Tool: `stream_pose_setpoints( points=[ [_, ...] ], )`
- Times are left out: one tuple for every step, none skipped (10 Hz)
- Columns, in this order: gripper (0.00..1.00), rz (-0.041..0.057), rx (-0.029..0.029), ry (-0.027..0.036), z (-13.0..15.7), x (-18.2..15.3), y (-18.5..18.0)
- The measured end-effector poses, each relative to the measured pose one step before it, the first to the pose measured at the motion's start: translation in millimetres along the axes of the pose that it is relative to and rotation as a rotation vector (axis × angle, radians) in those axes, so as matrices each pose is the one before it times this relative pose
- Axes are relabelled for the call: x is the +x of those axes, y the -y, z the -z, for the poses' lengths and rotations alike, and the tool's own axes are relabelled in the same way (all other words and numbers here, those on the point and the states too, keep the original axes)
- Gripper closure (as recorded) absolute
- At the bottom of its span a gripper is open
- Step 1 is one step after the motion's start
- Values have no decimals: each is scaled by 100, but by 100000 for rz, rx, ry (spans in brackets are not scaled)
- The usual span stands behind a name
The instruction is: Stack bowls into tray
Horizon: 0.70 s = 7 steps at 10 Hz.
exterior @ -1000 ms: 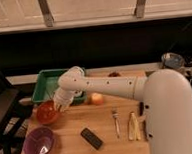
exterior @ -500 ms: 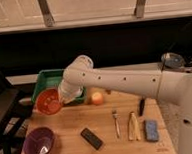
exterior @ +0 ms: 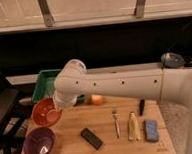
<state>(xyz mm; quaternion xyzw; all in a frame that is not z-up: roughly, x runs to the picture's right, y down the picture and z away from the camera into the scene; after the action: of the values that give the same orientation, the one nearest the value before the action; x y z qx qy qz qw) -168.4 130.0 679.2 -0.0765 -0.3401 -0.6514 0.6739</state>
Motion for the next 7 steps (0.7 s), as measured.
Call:
stream_pose_setpoints(
  points=[
    [100, -19, 123, -163, 58, 74, 38],
    [100, -201, -61, -101, 38, 38, -126],
    [100, 384, 84, 151, -56, -54, 181],
    [100, -42, -8, -6, 4, 1, -21],
    [100, -170, -56, -34, 1, 26, -102],
    [100, 66, -64, 60, 20, 80, -14],
    [100, 528, -443, 540, -54, 6, 51]
  ],
)
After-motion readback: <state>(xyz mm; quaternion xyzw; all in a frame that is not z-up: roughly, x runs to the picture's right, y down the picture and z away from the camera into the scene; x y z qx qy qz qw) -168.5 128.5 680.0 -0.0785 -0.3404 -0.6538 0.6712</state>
